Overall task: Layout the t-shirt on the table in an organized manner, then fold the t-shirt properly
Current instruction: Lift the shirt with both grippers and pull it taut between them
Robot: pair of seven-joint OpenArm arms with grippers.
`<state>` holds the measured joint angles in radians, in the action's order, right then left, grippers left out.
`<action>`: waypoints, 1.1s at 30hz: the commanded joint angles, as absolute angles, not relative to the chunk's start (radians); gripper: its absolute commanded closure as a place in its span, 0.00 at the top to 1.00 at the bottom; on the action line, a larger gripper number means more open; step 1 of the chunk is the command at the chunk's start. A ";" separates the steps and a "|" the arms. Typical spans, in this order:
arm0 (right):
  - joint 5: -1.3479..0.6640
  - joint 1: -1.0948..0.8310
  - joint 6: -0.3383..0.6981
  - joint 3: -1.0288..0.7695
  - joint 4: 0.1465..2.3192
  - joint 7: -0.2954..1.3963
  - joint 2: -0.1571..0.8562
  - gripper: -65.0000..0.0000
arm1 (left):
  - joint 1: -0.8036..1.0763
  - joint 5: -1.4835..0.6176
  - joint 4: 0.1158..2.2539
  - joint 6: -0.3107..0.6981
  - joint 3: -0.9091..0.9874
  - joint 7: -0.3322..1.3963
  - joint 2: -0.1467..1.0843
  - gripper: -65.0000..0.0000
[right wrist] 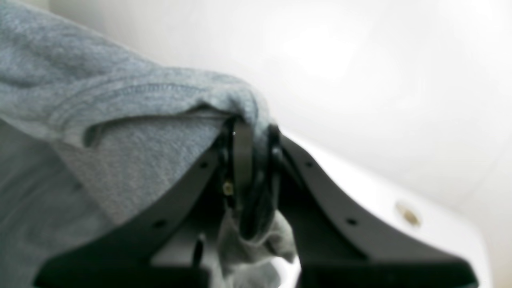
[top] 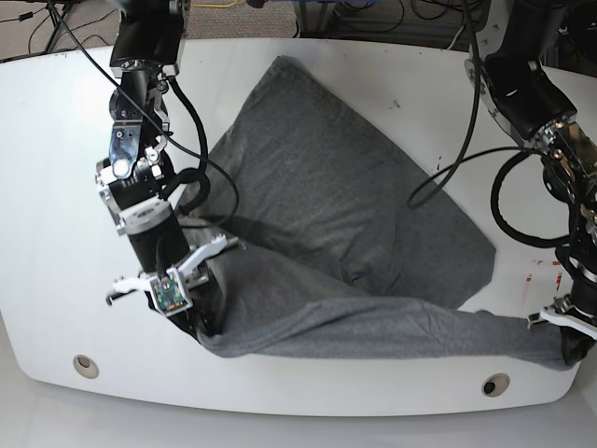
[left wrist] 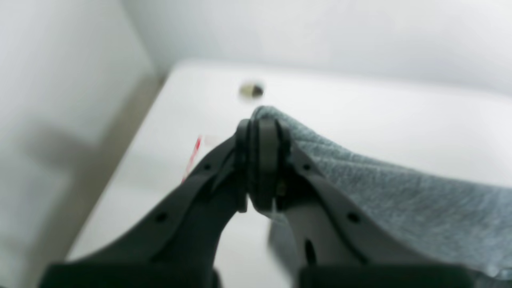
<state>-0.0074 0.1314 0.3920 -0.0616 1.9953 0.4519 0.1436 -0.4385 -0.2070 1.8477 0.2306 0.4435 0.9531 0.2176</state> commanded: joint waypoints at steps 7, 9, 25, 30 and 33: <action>-0.019 0.406 0.435 -0.044 2.014 0.521 0.179 0.06 | -0.704 -0.199 1.867 0.228 0.446 0.992 0.269 0.03; -0.019 0.461 0.441 -0.044 2.014 0.538 0.179 0.06 | -0.753 -0.199 1.867 0.228 0.444 1.004 0.298 0.04; -0.019 0.877 0.499 -0.044 2.011 0.693 0.222 0.06 | -1.168 -0.203 1.802 0.237 0.317 1.017 0.418 0.04; -0.021 0.866 0.501 -0.044 2.012 0.694 0.239 0.06 | -1.181 -0.205 1.807 0.277 0.286 1.056 0.414 0.04; -0.019 0.831 0.509 -0.044 2.014 0.694 0.251 0.06 | -1.148 -0.205 1.837 0.278 0.280 1.066 0.414 0.04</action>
<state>-0.0315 0.8352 0.5205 -0.0376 2.0041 0.6930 0.2314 -1.1469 -0.2176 1.8114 0.2817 0.2832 1.0843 0.4076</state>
